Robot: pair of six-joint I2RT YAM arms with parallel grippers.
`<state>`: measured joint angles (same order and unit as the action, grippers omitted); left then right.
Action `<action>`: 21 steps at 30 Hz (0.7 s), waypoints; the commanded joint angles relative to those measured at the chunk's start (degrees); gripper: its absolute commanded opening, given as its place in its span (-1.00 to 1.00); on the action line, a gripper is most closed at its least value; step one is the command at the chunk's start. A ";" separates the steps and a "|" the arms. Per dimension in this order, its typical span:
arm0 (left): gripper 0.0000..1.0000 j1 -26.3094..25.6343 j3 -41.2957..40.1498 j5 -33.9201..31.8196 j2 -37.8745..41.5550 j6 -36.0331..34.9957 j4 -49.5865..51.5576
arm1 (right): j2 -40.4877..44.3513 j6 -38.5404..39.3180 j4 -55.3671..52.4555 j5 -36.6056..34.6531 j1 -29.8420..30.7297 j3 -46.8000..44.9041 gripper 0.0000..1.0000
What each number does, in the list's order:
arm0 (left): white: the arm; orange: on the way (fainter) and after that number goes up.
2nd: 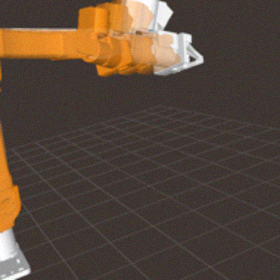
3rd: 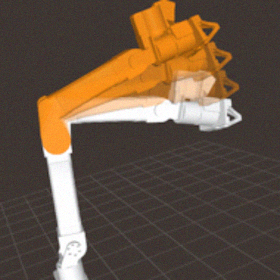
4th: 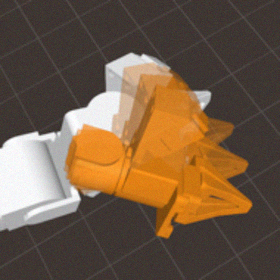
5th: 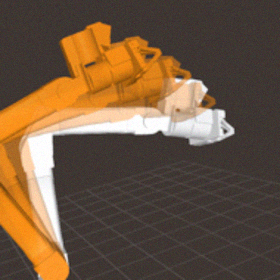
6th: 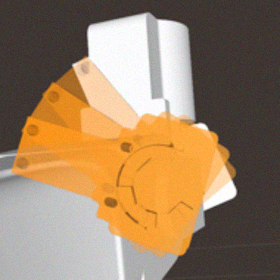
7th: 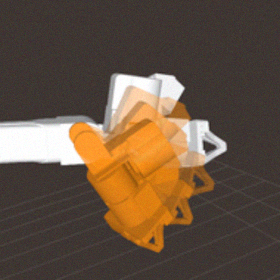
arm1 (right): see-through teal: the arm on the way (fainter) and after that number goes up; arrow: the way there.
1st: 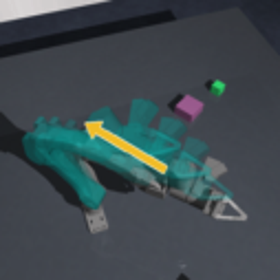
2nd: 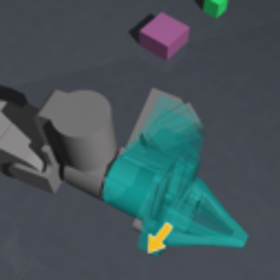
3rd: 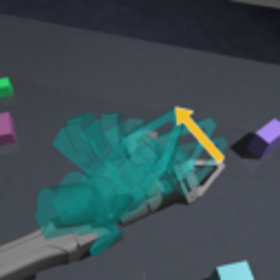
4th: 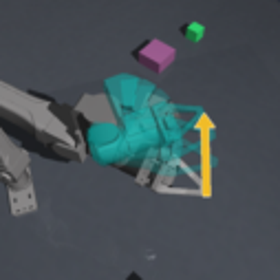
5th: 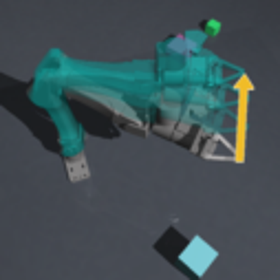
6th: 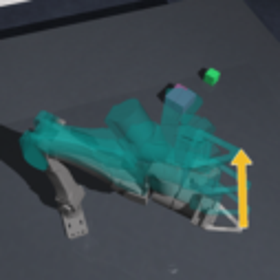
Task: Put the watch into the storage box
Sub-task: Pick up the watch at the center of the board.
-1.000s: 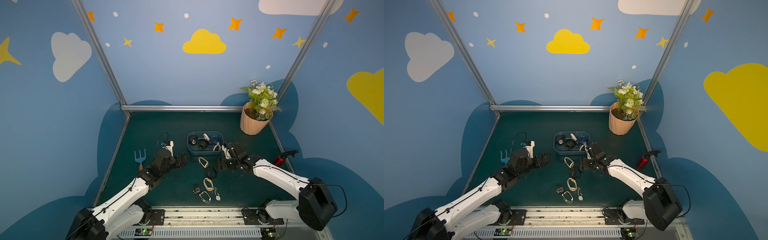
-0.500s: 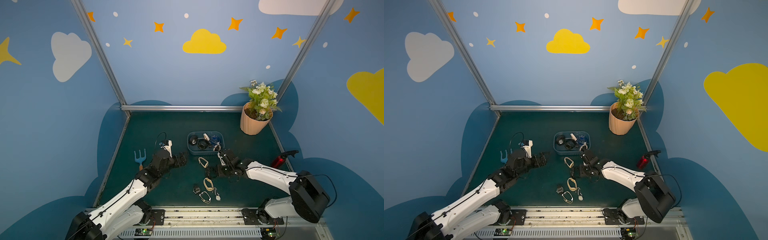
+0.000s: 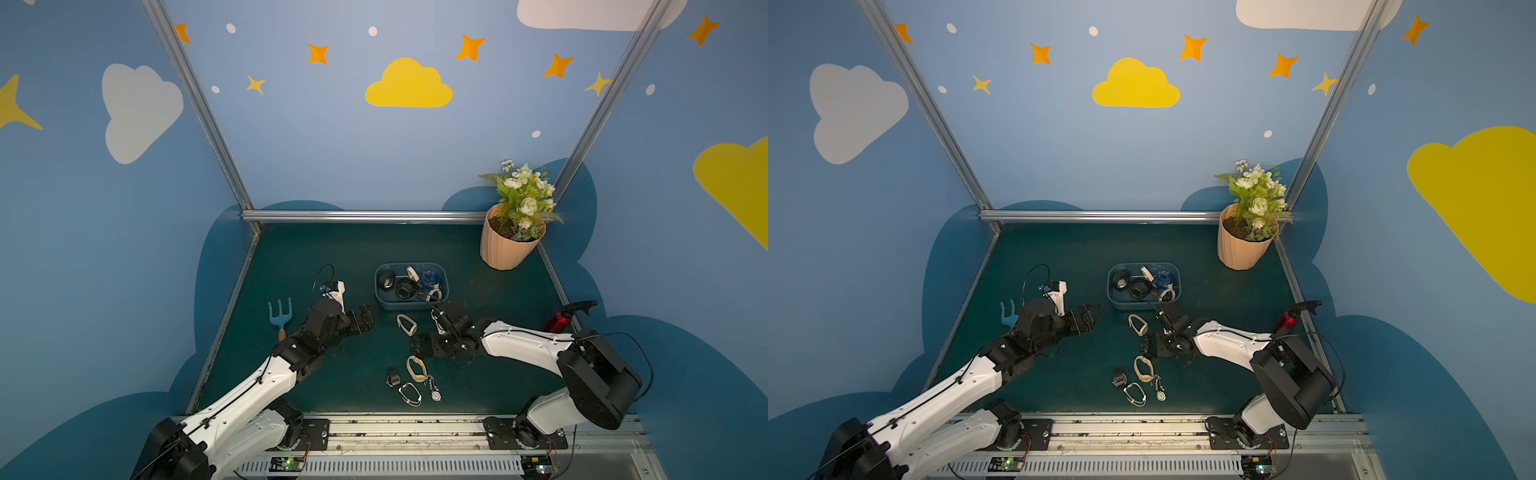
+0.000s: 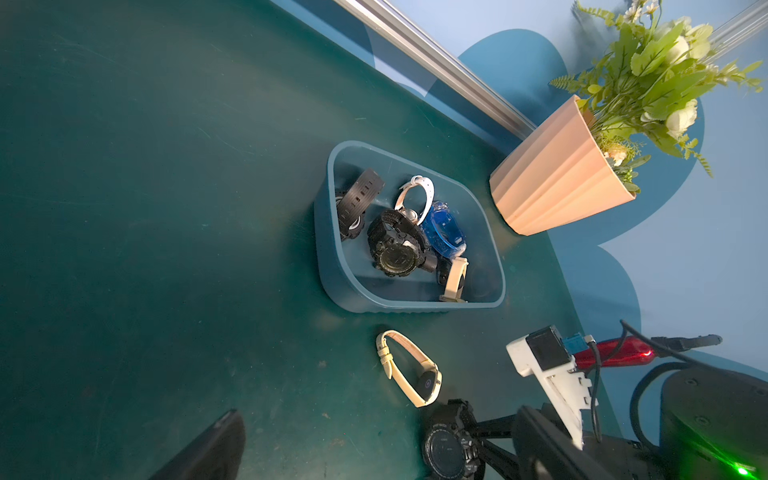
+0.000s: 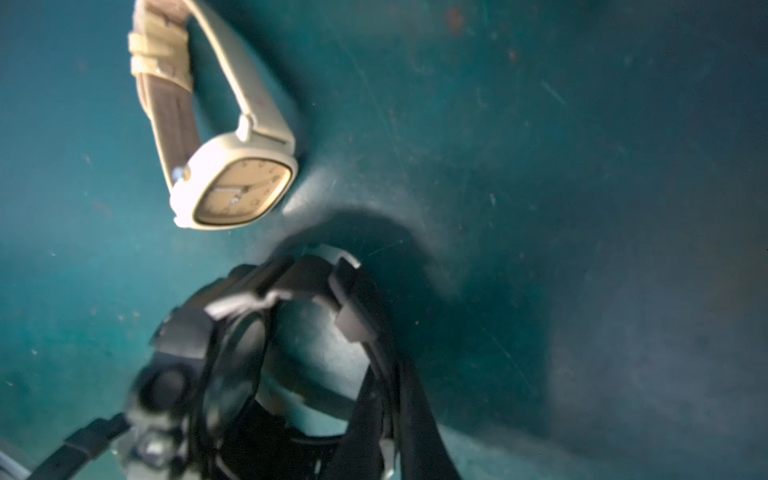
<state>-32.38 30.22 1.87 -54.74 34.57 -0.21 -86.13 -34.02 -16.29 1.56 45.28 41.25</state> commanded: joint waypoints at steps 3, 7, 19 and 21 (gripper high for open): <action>1.00 -0.07 0.74 0.06 -0.97 0.66 -0.75 | 0.55 1.30 -1.71 -1.92 0.54 2.25 -1.00; 1.00 -0.09 0.38 0.25 -1.64 0.57 -1.53 | 2.35 2.65 -4.01 -3.84 0.55 3.25 -1.00; 1.00 -0.08 1.23 0.85 -3.33 0.68 -1.34 | 10.99 11.78 -15.44 -15.50 -0.63 10.81 -1.00; 1.00 -0.15 1.51 1.11 -3.28 0.90 -1.18 | 10.44 14.94 -15.26 -18.16 -1.81 13.73 -1.00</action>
<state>-32.38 30.24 2.50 -57.89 35.44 -1.08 -76.77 -24.64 -29.52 -10.17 44.75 50.57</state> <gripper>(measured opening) 0.998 0.063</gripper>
